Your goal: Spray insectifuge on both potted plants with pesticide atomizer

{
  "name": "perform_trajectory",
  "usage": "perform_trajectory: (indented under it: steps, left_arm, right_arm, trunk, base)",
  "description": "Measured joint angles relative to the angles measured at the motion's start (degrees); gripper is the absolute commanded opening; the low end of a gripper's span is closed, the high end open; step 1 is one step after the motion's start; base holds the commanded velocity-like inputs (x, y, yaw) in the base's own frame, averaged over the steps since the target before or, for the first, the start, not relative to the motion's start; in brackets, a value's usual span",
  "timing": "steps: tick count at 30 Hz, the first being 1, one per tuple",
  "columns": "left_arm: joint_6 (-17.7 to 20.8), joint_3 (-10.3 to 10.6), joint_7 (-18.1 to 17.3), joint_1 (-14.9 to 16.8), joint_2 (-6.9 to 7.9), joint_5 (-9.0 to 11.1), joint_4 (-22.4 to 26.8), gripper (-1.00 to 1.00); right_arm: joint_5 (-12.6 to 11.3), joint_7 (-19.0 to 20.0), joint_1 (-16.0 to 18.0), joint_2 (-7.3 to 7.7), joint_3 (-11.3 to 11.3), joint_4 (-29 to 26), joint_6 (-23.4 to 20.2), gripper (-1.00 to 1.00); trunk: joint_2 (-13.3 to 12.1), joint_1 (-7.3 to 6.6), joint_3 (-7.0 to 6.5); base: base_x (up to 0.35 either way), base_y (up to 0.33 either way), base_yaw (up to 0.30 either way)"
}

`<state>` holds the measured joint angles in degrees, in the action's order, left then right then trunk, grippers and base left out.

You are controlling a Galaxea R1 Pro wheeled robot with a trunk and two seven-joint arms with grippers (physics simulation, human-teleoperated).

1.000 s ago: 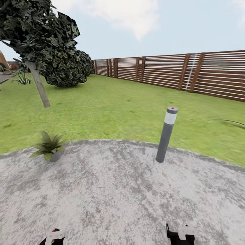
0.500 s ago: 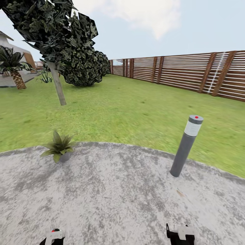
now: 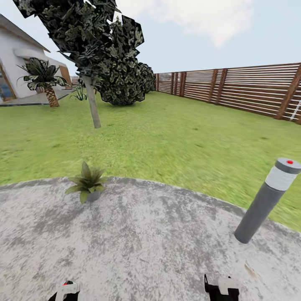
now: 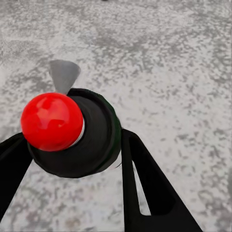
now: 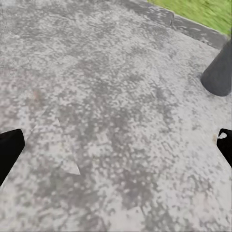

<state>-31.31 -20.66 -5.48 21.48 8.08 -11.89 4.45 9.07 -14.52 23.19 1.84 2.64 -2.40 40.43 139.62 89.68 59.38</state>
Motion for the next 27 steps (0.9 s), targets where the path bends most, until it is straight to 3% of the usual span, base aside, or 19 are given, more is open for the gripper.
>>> perform_trajectory:
  steps: [9,20,27]
  left_arm:
    - [0.0,0.0,0.0,0.0,0.0,0.0,0.0,-1.0]
    - [0.0,0.0,0.0,0.0,0.0,0.0,0.0,-1.0]
    - [0.1,0.0,0.0,0.0,0.0,0.0,0.1,-1.0]
  right_arm:
    - [0.0,0.0,0.0,0.0,0.0,0.0,0.0,1.0]
    - [0.0,0.0,0.0,-0.05,0.0,0.0,0.1,1.0]
    - [0.0,0.0,0.0,-0.06,0.0,0.0,0.1,1.0]
  trunk:
    - [0.0,0.01,0.0]
    - [0.0,0.03,0.0]
    - [0.0,0.0,0.0]
  base:
    - [0.288,0.0,0.277]
    - [0.041,0.0,0.277]
    - [0.275,-0.058,0.277]
